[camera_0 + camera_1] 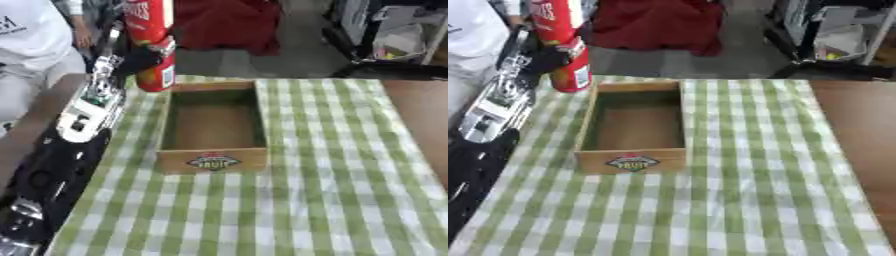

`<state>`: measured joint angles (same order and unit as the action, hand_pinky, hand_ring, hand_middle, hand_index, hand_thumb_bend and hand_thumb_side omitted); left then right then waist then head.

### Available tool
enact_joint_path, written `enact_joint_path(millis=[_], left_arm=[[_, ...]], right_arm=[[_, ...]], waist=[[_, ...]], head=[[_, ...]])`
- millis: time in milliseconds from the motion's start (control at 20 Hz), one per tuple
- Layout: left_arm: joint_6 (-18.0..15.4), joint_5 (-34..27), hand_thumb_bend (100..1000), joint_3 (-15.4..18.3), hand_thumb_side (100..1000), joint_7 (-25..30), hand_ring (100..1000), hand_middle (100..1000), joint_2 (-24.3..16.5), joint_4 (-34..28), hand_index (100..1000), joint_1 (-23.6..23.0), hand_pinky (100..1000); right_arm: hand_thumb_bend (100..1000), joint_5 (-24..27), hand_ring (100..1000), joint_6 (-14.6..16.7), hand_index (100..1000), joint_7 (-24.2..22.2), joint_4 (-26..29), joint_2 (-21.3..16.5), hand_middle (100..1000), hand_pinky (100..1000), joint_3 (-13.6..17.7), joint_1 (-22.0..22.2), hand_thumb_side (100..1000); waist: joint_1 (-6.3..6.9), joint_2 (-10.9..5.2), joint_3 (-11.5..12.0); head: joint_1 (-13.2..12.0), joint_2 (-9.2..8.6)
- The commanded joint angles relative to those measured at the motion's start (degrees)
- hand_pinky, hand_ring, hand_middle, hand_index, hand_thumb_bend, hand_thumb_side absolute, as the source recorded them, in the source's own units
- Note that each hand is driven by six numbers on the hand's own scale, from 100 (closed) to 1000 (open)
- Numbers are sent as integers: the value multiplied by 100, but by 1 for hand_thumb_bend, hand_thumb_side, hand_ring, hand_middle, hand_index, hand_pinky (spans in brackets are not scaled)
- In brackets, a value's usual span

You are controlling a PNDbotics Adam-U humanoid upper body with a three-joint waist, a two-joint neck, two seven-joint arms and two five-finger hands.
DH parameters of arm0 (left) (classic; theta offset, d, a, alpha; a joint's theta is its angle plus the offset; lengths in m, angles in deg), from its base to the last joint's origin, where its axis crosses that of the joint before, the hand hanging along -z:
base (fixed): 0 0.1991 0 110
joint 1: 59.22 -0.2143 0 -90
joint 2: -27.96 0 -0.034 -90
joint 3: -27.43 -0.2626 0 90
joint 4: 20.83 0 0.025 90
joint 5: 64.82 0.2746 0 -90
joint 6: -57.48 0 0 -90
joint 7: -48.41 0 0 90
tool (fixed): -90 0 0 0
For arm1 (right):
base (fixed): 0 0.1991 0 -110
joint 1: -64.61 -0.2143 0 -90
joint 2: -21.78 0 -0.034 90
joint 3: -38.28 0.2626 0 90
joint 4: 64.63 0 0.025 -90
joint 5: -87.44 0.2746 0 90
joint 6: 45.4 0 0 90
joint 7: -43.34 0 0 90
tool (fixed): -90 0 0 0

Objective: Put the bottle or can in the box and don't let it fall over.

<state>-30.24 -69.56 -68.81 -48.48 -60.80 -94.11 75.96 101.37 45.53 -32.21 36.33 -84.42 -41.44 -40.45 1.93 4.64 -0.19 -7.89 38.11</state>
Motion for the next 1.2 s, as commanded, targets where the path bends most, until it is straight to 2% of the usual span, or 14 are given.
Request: enact_joint_path(millis=[50,450,650,750,950,1000,1050,1100,1150,1200], left_arm=[[-54,101,100,-50,229,-26,428,423,134,76,458,203,830],[-208,354,100,-205,231,-97,440,433,506,422,462,318,833],[-339,319,100,-229,247,-171,478,466,635,564,485,346,843],[-413,312,100,-255,227,-150,502,485,661,599,500,355,848],[-522,377,100,-285,183,-25,649,605,650,633,617,360,883],[-543,418,100,-289,194,29,731,679,640,631,703,359,910],[-567,464,100,-292,203,80,768,714,630,625,739,358,923],[-592,525,133,-295,238,136,846,781,615,616,824,359,948],[-618,624,195,-299,272,199,881,805,593,604,850,360,959],[-641,748,334,-298,386,259,948,846,568,594,893,363,984]], right_arm=[[100,38,765,12,826,-41,138,-99,763,842,17,-105,716],[100,51,765,1,826,-63,162,-65,763,842,-4,-197,720],[100,63,765,-3,826,-72,177,-37,763,842,-12,-248,724],[100,65,765,-5,826,-74,181,-29,762,842,-11,-264,717],[100,66,765,-9,826,-71,185,-23,763,842,-4,-267,720],[100,65,765,-11,826,-73,185,-21,763,842,-4,-267,720],[100,65,765,-13,826,-75,186,-18,763,842,-5,-268,721],[100,66,765,-14,826,-77,186,-16,763,842,-5,-268,722],[100,66,765,-15,826,-78,187,-15,763,842,-4,-267,722],[100,67,765,-17,826,-78,187,-15,763,842,-3,-265,723]], waist=[[-23,-43,-23],[-17,18,-104],[-23,59,-152],[-25,79,-173],[-17,95,-189],[-14,95,-190],[-12,94,-190],[-11,92,-190],[-9,90,-190],[-7,87,-188]], head=[[-28,-88],[-71,-146],[-82,-205],[-86,-218],[-80,-209],[-73,-206],[-68,-204],[-62,-203],[-58,-202],[-56,-199]])
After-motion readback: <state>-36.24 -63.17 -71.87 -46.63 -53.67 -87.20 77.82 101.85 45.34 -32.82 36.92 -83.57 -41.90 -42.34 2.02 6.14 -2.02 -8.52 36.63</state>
